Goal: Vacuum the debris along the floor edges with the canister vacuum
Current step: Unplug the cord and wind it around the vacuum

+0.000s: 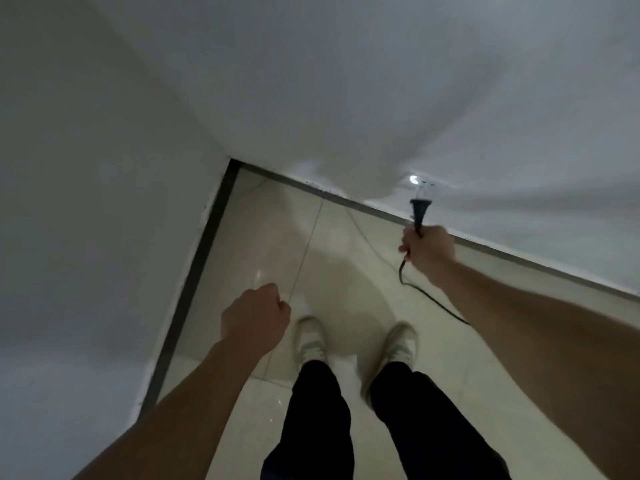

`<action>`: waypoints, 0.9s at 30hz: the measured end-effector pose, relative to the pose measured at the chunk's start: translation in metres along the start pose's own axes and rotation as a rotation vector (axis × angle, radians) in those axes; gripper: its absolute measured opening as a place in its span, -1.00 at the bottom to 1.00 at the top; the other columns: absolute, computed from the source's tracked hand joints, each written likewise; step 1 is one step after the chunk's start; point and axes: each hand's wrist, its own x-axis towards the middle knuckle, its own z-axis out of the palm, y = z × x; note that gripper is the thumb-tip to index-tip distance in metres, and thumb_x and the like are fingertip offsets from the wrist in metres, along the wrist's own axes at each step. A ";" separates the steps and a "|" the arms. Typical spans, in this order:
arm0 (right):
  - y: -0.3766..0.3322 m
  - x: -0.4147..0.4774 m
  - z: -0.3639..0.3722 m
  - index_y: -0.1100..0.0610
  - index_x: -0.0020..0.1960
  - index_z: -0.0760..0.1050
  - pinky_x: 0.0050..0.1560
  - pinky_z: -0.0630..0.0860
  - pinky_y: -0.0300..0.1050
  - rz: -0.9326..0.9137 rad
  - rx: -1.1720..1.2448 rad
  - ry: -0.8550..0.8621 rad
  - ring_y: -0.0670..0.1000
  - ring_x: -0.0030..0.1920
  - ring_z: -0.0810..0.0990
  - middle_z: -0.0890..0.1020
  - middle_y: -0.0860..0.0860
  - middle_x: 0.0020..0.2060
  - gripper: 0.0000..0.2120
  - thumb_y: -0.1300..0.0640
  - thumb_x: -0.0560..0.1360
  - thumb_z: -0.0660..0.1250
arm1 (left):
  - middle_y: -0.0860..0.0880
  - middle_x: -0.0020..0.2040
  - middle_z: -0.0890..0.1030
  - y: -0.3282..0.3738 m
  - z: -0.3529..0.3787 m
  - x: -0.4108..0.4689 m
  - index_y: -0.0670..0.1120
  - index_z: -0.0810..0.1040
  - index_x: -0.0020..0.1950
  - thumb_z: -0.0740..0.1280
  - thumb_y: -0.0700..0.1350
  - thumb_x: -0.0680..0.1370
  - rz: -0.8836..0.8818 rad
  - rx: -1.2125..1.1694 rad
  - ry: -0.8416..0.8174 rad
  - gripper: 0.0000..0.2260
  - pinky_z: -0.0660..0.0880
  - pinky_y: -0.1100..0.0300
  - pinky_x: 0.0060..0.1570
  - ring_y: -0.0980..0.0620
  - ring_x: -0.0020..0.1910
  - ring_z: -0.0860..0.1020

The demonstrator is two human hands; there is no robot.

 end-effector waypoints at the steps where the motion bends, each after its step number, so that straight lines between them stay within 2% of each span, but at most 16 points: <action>1: 0.009 -0.016 -0.004 0.10 -0.22 0.64 -0.09 0.61 0.02 -0.021 -0.077 -0.028 0.06 -0.29 0.66 0.69 -0.02 -0.33 -0.72 -0.01 0.56 0.28 | -0.05 -0.15 0.57 0.004 -0.007 0.000 -0.06 0.50 0.00 0.19 0.00 0.60 0.027 0.019 0.004 -0.83 0.49 0.13 -0.15 -0.03 -0.18 0.55; 4: 0.036 -0.067 -0.019 0.07 -0.20 0.58 -0.14 0.57 -0.06 -0.087 -0.196 -0.129 0.06 -0.23 0.66 0.66 -0.07 -0.36 -0.68 -0.09 0.60 0.22 | -0.06 -0.17 0.57 0.025 -0.027 -0.003 -0.07 0.50 -0.04 0.21 -0.03 0.60 0.122 0.037 0.019 -0.85 0.46 0.14 -0.22 -0.04 -0.21 0.54; 7: 0.050 -0.113 -0.044 0.12 -0.10 0.54 -0.15 0.52 0.00 -0.214 -0.236 -0.224 0.16 -0.15 0.64 0.66 0.07 -0.24 -0.70 -0.08 0.62 0.21 | -0.04 -0.15 0.59 0.057 -0.043 -0.009 -0.05 0.52 -0.03 0.26 -0.03 0.58 0.252 -0.013 0.013 -0.88 0.48 0.12 -0.18 -0.05 -0.18 0.55; 9: 0.053 -0.143 -0.067 0.11 -0.04 0.50 -0.20 0.46 0.00 -0.323 -0.333 -0.258 0.16 -0.15 0.61 0.63 0.09 -0.22 -0.72 -0.10 0.63 0.19 | -0.01 -0.12 0.59 0.084 -0.051 -0.019 -0.03 0.54 -0.02 0.30 0.02 0.57 0.304 -0.113 -0.021 -0.86 0.47 0.17 -0.19 -0.01 -0.17 0.55; 11: 0.051 -0.175 -0.093 0.09 -0.04 0.46 -0.26 0.38 0.00 -0.429 -0.396 -0.250 0.16 -0.18 0.60 0.60 0.08 -0.27 -0.72 -0.12 0.63 0.18 | -0.03 -0.11 0.59 0.114 -0.055 -0.039 -0.05 0.54 -0.01 0.33 0.08 0.55 0.265 -0.331 -0.150 -0.79 0.45 0.23 -0.24 0.03 -0.19 0.55; 13: 0.048 -0.205 -0.121 0.10 -0.06 0.44 -0.27 0.37 0.02 -0.501 -0.412 -0.225 0.18 -0.20 0.58 0.56 0.07 -0.31 -0.71 -0.12 0.63 0.18 | -0.10 -0.11 0.61 0.143 -0.061 -0.066 -0.10 0.51 0.09 0.39 0.09 0.52 0.161 -0.565 -0.344 -0.70 0.49 0.19 -0.21 -0.03 -0.21 0.57; 15: 0.044 -0.231 -0.149 0.11 -0.06 0.45 -0.30 0.33 0.00 -0.529 -0.409 -0.189 0.17 -0.24 0.56 0.46 0.02 -0.37 -0.70 -0.12 0.63 0.17 | -0.16 -0.16 0.63 0.166 -0.067 -0.096 -0.14 0.46 0.16 0.44 0.00 0.50 0.125 -0.644 -0.462 -0.65 0.51 0.17 -0.31 -0.05 -0.29 0.58; 17: 0.047 -0.255 -0.175 0.12 -0.07 0.46 -0.34 0.25 -0.05 -0.540 -0.391 -0.138 0.13 -0.30 0.51 0.41 -0.02 -0.39 -0.69 -0.12 0.62 0.19 | -0.20 -0.21 0.63 0.185 -0.075 -0.127 -0.18 0.45 0.17 0.46 -0.13 0.48 0.138 -0.671 -0.501 -0.66 0.54 0.18 -0.37 -0.07 -0.37 0.58; 20: 0.067 -0.286 -0.212 0.13 -0.14 0.46 -0.34 0.24 -0.07 -0.518 -0.326 -0.085 0.06 -0.36 0.42 0.42 -0.02 -0.39 -0.70 -0.10 0.59 0.27 | -0.16 -0.32 0.61 0.209 -0.085 -0.172 -0.20 0.48 0.09 0.45 -0.23 0.46 0.185 -0.629 -0.504 -0.74 0.54 0.22 -0.42 -0.03 -0.46 0.54; 23: 0.108 -0.307 -0.252 0.06 -0.21 0.38 -0.31 0.27 -0.10 -0.397 -0.301 -0.025 0.02 -0.33 0.40 0.44 -0.03 -0.36 -0.72 -0.07 0.57 0.31 | -0.05 -0.43 0.58 0.232 -0.098 -0.212 -0.18 0.54 0.02 0.39 -0.25 0.47 0.278 -0.538 -0.499 -0.86 0.53 0.22 -0.38 0.02 -0.48 0.52; 25: 0.148 -0.319 -0.280 0.06 -0.19 0.38 -0.27 0.33 -0.10 -0.278 -0.308 0.012 0.03 -0.25 0.47 0.48 -0.03 -0.30 -0.76 -0.04 0.58 0.29 | -0.07 -0.36 0.56 0.243 -0.109 -0.233 -0.19 0.58 0.00 0.36 -0.25 0.48 0.334 -0.480 -0.468 -0.89 0.52 0.20 -0.31 0.02 -0.44 0.50; 27: 0.193 -0.337 -0.315 0.08 -0.14 0.47 -0.19 0.40 -0.08 -0.135 -0.283 0.045 0.07 -0.15 0.55 0.55 0.00 -0.21 -0.81 0.01 0.60 0.26 | -0.09 -0.31 0.55 0.257 -0.118 -0.256 -0.22 0.61 0.02 0.32 -0.26 0.48 0.388 -0.365 -0.470 -0.84 0.53 0.16 -0.26 -0.01 -0.38 0.50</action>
